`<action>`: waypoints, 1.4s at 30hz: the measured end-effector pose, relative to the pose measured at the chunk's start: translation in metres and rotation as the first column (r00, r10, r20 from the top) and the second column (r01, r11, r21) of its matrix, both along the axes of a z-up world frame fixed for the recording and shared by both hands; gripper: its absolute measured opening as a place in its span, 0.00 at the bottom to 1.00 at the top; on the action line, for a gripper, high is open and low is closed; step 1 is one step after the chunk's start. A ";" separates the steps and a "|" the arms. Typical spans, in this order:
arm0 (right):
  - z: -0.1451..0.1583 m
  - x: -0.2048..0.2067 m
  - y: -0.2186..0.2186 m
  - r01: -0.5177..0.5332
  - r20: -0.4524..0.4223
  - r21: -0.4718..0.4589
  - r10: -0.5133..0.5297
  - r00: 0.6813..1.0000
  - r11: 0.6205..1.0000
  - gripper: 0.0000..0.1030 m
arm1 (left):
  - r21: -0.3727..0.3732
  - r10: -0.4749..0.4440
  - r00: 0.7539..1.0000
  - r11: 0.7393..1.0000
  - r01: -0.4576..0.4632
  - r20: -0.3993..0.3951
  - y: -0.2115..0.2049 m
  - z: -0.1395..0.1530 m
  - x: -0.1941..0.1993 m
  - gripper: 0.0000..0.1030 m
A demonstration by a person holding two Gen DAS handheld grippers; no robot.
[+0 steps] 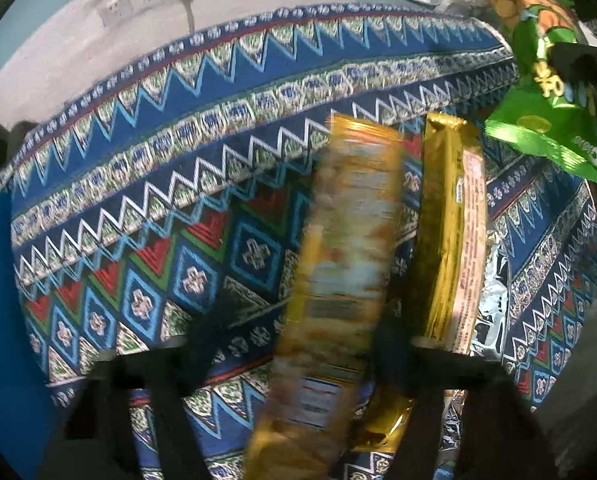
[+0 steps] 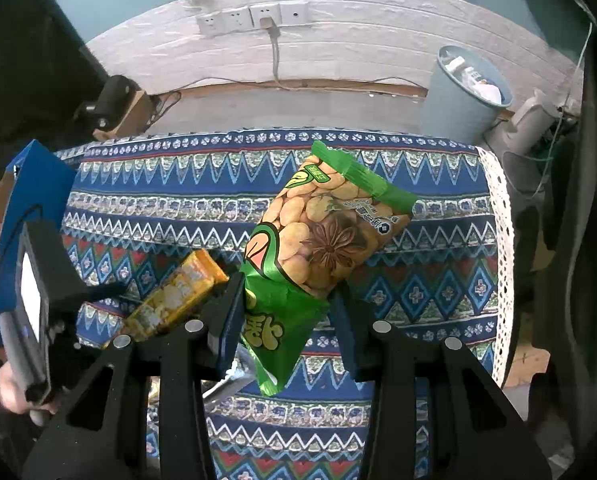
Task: Organize snacks
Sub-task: 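Grasp the green peanut bag with right tool while left grasps a yellow wafer stick, then carry the yellow wafer stick and green peanut bag over the box and release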
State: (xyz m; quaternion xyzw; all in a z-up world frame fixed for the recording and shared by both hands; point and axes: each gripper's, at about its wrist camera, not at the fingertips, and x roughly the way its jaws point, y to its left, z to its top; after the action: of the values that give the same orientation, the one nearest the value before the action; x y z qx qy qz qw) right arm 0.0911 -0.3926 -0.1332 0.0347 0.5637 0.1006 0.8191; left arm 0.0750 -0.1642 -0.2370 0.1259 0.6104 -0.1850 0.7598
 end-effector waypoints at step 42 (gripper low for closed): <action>0.076 -0.025 0.067 -0.165 0.174 0.015 0.160 0.972 0.986 0.37 | -0.075 0.169 0.923 0.985 -0.153 0.347 0.095 0.166 -0.014 0.30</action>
State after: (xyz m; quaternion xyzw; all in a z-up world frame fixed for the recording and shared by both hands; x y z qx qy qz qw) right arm 0.0659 -0.3260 -0.0568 -0.0085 0.4903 0.1779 0.8531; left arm 0.0607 -0.0694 -0.0710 0.0887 0.4684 -0.1106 0.8720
